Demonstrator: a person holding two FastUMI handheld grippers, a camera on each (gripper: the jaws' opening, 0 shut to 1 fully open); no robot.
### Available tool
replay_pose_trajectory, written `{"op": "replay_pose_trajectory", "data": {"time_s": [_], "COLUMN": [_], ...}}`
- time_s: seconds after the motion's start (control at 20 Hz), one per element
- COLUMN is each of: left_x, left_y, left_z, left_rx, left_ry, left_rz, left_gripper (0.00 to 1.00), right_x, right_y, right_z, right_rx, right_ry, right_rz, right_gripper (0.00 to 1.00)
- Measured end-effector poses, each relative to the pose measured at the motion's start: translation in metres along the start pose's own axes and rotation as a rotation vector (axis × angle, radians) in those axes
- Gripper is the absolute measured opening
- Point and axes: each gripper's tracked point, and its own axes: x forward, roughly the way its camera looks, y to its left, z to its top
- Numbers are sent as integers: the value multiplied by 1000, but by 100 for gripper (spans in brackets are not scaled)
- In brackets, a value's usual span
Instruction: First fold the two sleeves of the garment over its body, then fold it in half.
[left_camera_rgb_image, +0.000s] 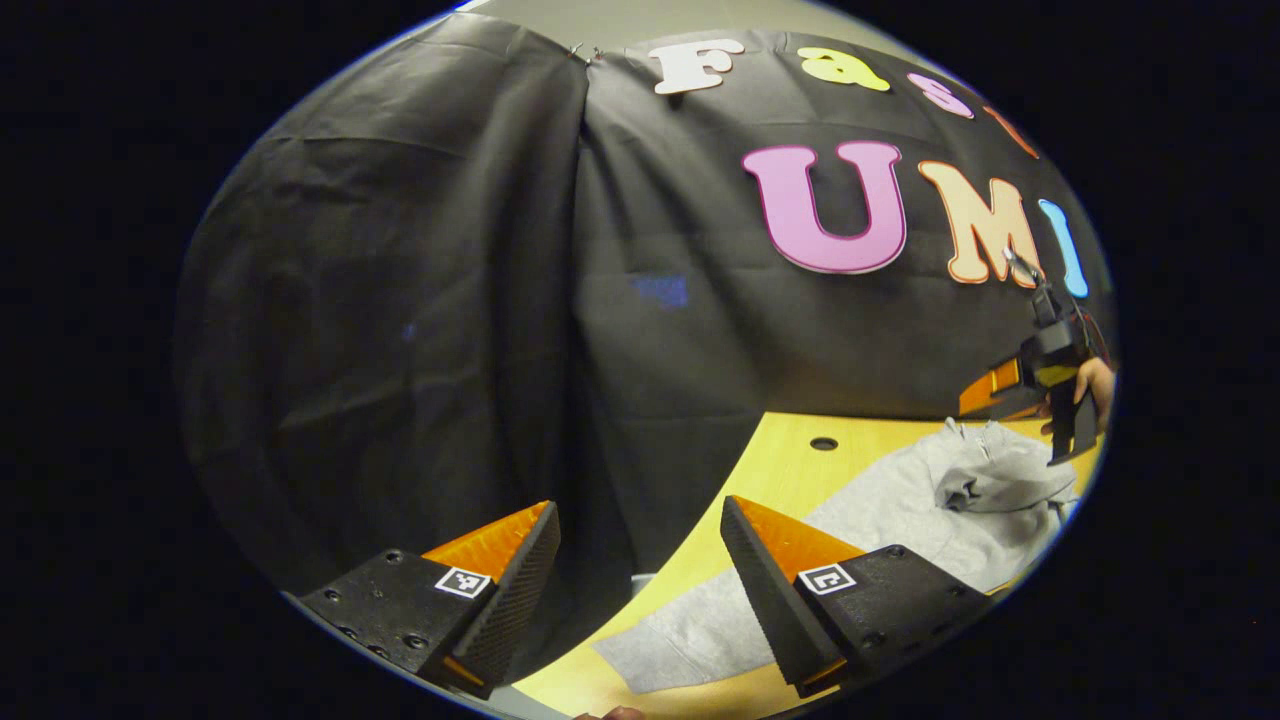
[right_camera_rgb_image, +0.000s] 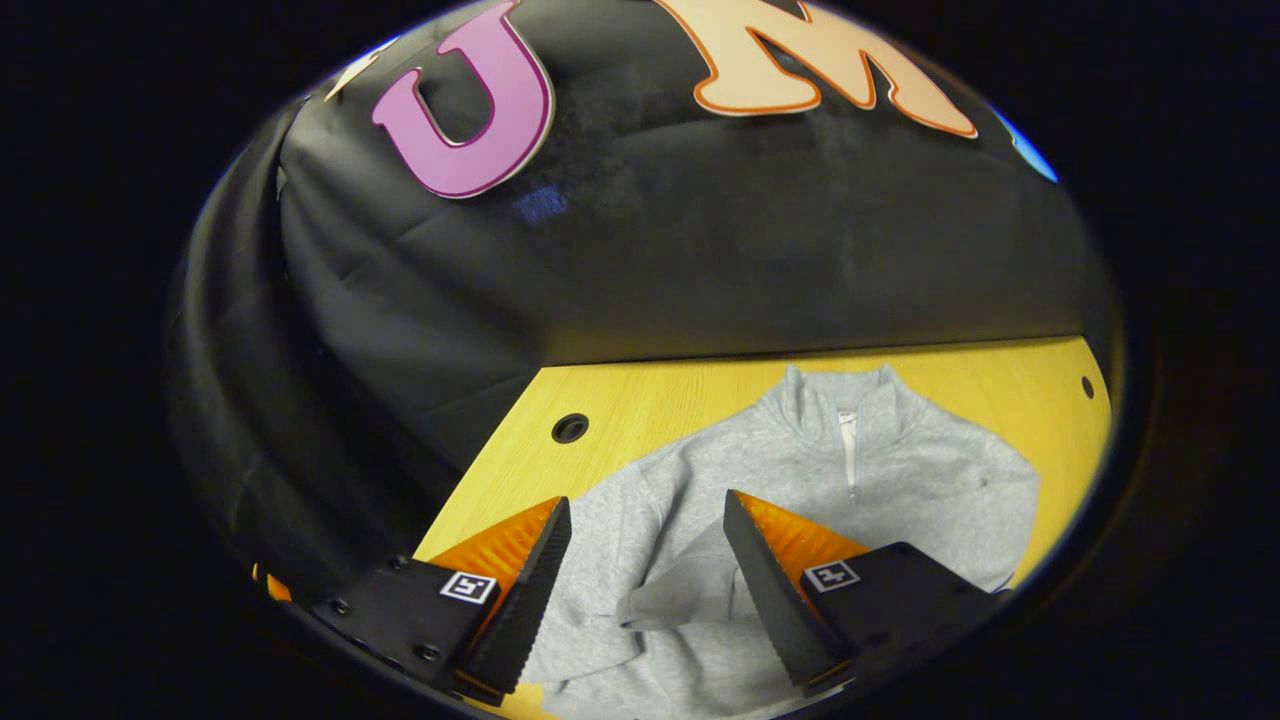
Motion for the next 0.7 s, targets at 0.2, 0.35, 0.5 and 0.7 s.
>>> {"op": "replay_pose_trajectory", "data": {"time_s": [0.2,0.35,0.5,0.7], "left_x": [9,8,10,13], "left_y": [3,3,1,-6], "left_z": [-49,-95,-121,-149], "left_rx": [17,-9,-36,-49], "left_ry": [109,225,298,369], "left_rz": [-2,0,8,-15], "left_gripper": [99,96,96,96], "right_x": [-23,-40,-49,-63], "right_y": [-14,-26,-41,-52], "right_z": [9,10,21,31], "right_rx": [-83,-119,-118,-41], "right_ry": [-41,-61,-107,-136], "right_rz": [-21,-42,-82,-100], "right_gripper": [96,97,97,97]}}
